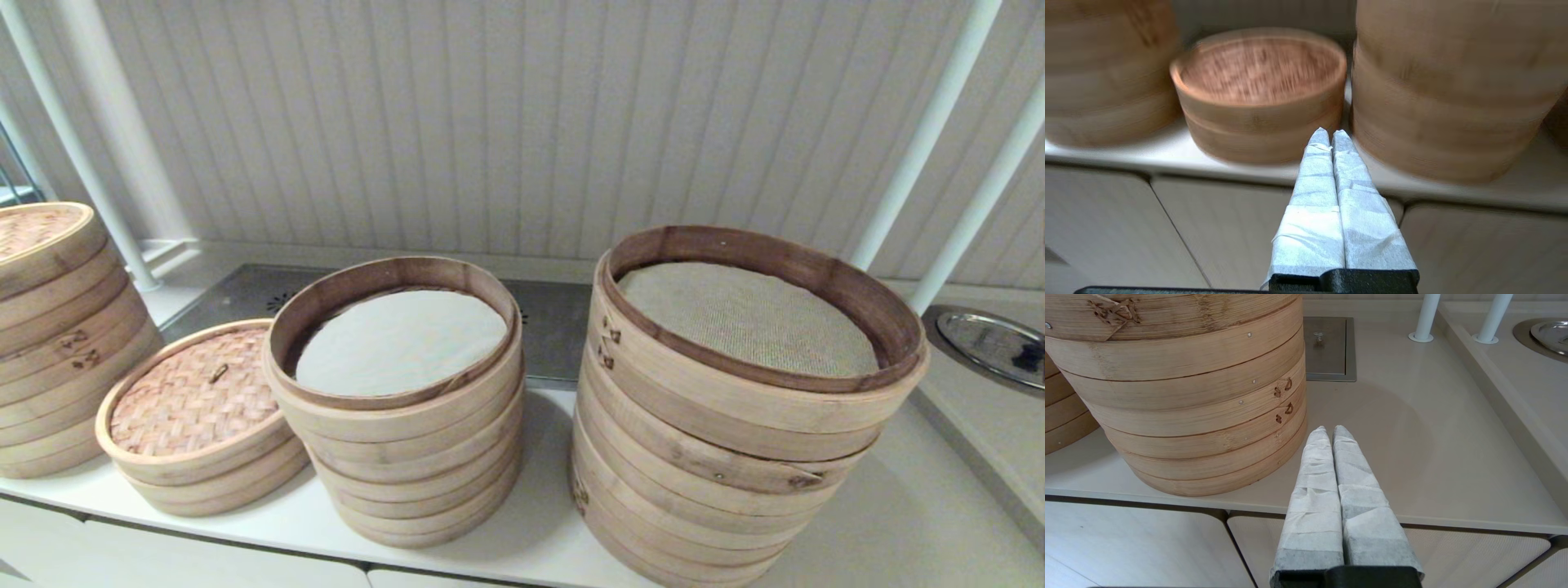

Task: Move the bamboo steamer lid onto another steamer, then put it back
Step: Pick up the steamer

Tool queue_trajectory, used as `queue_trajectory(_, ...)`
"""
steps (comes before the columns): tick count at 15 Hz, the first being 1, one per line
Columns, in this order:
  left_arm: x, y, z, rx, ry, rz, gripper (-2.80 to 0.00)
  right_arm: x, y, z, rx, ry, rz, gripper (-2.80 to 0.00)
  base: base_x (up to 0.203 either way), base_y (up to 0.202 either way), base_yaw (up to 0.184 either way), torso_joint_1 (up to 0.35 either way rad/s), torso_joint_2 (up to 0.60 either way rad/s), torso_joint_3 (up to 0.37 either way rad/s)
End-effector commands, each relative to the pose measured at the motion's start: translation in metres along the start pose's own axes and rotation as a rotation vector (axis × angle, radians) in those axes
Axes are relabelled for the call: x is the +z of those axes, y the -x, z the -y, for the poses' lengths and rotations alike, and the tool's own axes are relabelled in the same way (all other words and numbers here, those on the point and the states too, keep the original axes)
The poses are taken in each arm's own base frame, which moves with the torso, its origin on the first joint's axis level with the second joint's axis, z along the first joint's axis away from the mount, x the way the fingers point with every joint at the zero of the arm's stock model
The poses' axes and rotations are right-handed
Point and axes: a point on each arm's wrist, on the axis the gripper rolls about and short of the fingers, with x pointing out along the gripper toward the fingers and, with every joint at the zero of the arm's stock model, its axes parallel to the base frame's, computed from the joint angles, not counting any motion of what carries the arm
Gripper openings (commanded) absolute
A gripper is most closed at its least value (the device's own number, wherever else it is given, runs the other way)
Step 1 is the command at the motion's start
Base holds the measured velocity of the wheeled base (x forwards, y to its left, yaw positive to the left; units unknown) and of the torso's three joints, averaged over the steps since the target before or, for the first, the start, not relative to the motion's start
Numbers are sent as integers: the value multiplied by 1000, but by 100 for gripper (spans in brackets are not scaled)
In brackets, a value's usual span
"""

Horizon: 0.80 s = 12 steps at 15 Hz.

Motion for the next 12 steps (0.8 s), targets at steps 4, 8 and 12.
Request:
queue_trajectory(4, 69, 15, -2, 27, 2, 40, -280, 0, 0, 0, 1, 0, 1, -280, 0, 0, 0, 0, 0, 0)
queue_trajectory(8, 121, -24, -5, 97, 12, -111, -280, 0, 0, 0, 1, 0, -1, -280, 0, 0, 0, 0, 0, 0)
queue_trajectory(12, 151, -90, -8, 222, 14, -287, -280, 0, 0, 0, 1, 0, 1, -280, 0, 0, 0, 0, 0, 0)
